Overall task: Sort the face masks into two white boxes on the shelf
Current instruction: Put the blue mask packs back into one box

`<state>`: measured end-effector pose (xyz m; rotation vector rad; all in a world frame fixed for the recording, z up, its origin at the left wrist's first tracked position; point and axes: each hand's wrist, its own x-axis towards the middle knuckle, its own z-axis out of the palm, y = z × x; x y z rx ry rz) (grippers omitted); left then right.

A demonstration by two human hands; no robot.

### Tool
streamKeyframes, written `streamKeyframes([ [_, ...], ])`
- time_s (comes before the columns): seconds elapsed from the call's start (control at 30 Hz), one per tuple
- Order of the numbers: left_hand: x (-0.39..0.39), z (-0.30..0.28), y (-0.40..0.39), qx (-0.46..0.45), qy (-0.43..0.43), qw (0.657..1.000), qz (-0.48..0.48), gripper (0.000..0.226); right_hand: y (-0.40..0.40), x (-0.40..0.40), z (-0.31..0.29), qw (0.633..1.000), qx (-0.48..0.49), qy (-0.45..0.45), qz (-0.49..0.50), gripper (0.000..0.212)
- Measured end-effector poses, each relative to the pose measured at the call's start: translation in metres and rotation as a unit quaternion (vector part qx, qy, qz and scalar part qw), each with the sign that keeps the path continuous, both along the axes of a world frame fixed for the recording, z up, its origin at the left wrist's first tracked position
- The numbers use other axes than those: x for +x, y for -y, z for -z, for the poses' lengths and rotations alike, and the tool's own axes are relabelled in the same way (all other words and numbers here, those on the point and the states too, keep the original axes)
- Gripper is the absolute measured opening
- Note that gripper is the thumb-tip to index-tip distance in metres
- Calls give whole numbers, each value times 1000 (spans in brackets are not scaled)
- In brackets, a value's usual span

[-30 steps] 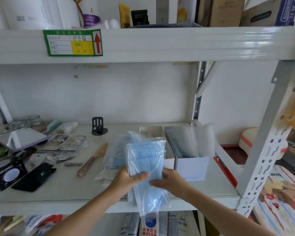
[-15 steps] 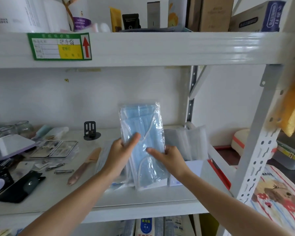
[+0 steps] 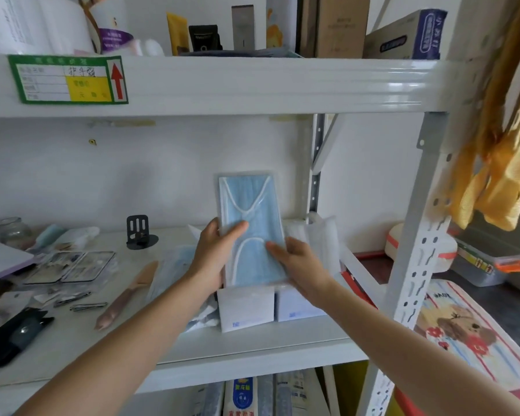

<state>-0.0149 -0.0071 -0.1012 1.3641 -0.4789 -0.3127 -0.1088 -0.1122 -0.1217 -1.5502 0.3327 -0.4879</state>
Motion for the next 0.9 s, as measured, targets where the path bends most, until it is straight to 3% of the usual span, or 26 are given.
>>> streamKeyframes([
  [0.07, -8, -16, 2, -4, -108, 990, 89, 16, 9, -6, -10, 1000, 10, 12, -13, 11],
  [0.13, -11, -30, 9, 55, -99, 987, 112, 11, 19, -11, -22, 998, -62, -13, 14, 20],
  [0.2, -12, -42, 19, 96, -25, 993, 64, 12, 27, -19, -35, 965, -229, -64, 109, 36],
  [0.3, -12, -57, 37, 68, 52, 996, 2, 10, 32, -50, -49, 885, -425, 33, 186, 67],
  [0.37, -18, -67, 47, 64, 101, 993, -2, 10, 34, -68, -53, 782, -595, 67, 174, 95],
  [0.4, -24, -71, 53, 60, 109, 992, 11, 12, 39, -71, -50, 714, -673, 51, 185, 101],
  [0.43, -29, -75, 59, 56, 95, 993, 39, 14, 40, -72, -47, 670, -716, 27, 193, 99],
  [0.47, -36, -80, 64, 53, 63, 994, 77, 17, 41, -72, -47, 665, -721, -4, 195, 88],
  [0.53, -45, -87, 74, 59, 18, 989, 138, 21, 44, -69, -51, 714, -669, -17, 208, 69],
  [0.6, -49, -86, 83, 46, 23, 987, 149, 27, 53, -70, -53, 740, -639, 4, 211, 68],
  [0.67, -48, -75, 86, 19, 78, 987, 139, 41, 61, -73, -59, 758, -611, 13, 227, 67],
  [0.7, -47, -64, 85, 40, 162, 977, 134, 43, 62, -73, -65, 781, -577, -2, 239, 65],
  [0.73, -45, -53, 83, 96, 290, 942, 138, 41, 62, -74, -70, 816, -522, -21, 246, 62],
  [0.77, -42, -43, 81, 202, 435, 865, 149, 39, 63, -75, -76, 855, -456, -32, 245, 57],
  [0.8, -38, -36, 79, 315, 549, 760, 150, 37, 64, -76, -82, 889, -389, -25, 241, 51],
  [0.83, -32, -30, 78, 405, 617, 659, 146, 36, 65, -79, -89, 916, -328, -15, 231, 44],
  [0.9, -23, -22, 77, 510, 646, 552, 137, 37, 66, -82, -100, 951, -240, -15, 192, 29],
])
